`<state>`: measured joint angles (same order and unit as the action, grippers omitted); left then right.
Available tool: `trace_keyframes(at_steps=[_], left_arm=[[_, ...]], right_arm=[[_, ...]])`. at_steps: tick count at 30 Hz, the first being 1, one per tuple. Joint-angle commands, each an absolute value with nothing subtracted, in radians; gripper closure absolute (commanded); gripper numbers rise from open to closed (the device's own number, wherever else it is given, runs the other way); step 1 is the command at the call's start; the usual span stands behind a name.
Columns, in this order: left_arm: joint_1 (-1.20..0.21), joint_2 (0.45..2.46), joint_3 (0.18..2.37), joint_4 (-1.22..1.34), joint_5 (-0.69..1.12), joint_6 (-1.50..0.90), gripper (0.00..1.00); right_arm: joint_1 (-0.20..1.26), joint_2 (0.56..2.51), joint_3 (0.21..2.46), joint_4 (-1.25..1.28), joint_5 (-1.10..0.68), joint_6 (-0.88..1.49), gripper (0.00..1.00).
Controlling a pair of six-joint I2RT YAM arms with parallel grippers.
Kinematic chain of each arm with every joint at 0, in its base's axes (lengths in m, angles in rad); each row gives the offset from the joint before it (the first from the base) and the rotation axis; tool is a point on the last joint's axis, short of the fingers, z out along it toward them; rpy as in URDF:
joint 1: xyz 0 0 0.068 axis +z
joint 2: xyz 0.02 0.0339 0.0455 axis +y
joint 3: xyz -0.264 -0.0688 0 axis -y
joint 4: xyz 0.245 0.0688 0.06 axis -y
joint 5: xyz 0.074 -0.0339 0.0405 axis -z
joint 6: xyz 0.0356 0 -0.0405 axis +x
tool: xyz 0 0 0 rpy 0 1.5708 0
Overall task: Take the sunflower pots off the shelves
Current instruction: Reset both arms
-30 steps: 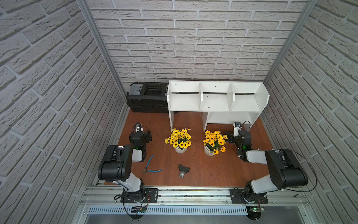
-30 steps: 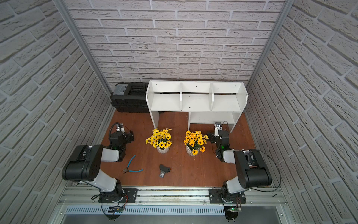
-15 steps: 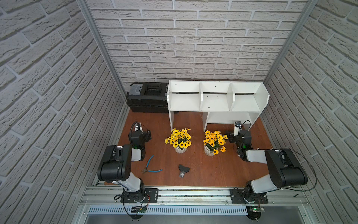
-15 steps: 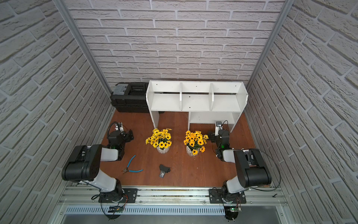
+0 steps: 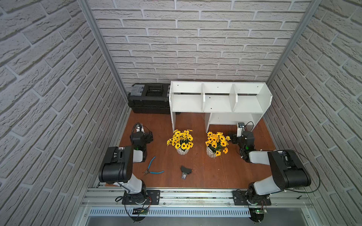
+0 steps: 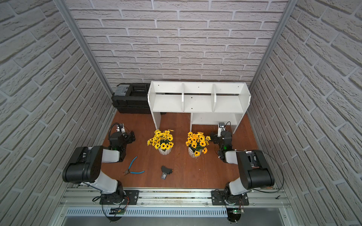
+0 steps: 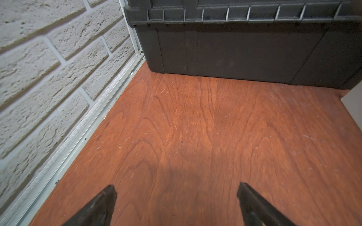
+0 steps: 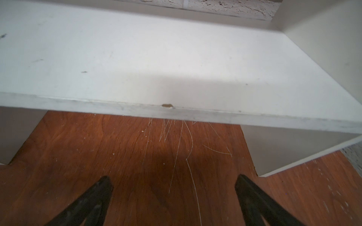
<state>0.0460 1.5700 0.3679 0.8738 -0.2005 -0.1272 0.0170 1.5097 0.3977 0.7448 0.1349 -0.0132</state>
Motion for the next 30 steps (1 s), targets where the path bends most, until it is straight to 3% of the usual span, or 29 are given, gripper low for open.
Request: trace_keyframes(at_steps=[1, 30], left_arm=[[0.051, 1.565, 0.382, 0.913, -0.194, -0.128, 0.02], [0.051, 1.563, 0.379, 0.918, -0.195, -0.126, 0.02]], right_arm=[[0.014, 1.511, 0.419, 0.777, 0.144, -0.003, 0.00], [0.014, 1.506, 0.414, 0.784, 0.144, -0.004, 0.00]])
